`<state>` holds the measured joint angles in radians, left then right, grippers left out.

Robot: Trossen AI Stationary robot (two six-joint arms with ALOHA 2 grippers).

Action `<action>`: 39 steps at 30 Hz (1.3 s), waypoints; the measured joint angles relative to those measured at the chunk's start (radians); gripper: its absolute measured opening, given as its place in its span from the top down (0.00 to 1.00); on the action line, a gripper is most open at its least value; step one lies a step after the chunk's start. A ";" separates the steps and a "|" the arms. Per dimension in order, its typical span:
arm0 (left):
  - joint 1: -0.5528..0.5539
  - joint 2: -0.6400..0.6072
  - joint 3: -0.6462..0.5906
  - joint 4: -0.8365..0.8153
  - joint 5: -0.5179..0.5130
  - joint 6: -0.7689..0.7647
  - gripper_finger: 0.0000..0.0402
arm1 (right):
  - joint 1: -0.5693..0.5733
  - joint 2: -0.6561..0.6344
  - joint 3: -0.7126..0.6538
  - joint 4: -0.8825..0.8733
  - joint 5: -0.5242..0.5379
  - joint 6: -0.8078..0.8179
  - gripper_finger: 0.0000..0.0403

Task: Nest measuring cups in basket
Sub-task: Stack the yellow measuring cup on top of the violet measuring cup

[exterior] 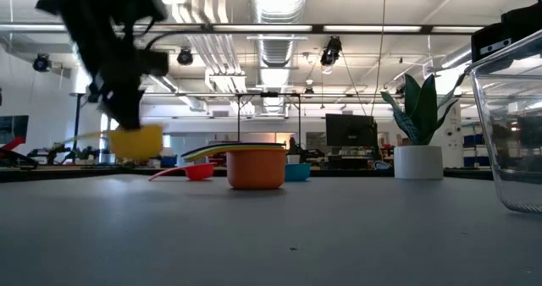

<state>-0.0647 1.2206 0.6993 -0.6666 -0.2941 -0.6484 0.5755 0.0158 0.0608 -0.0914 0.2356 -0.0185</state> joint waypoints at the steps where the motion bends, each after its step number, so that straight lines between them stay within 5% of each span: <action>1: 0.002 -0.005 0.038 -0.003 0.002 0.021 0.99 | 0.000 0.000 0.000 0.000 0.000 0.000 0.98; 6: 0.019 0.034 0.256 0.004 0.033 0.123 0.99 | 0.000 0.000 0.000 0.000 0.000 0.000 0.98; 14: 0.055 0.289 0.502 0.029 0.087 0.261 1.00 | 0.000 0.000 0.000 0.000 0.000 0.000 0.98; 20: 0.100 0.416 0.538 0.129 0.208 0.300 1.00 | 0.000 0.000 0.000 0.000 0.000 0.000 0.98; 39: 0.174 0.546 0.516 0.135 0.209 0.277 0.91 | 0.000 0.000 0.000 0.000 0.000 0.000 0.98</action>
<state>0.1093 1.7668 1.2148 -0.5316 -0.0856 -0.3714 0.5753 0.0156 0.0608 -0.0912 0.2358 -0.0185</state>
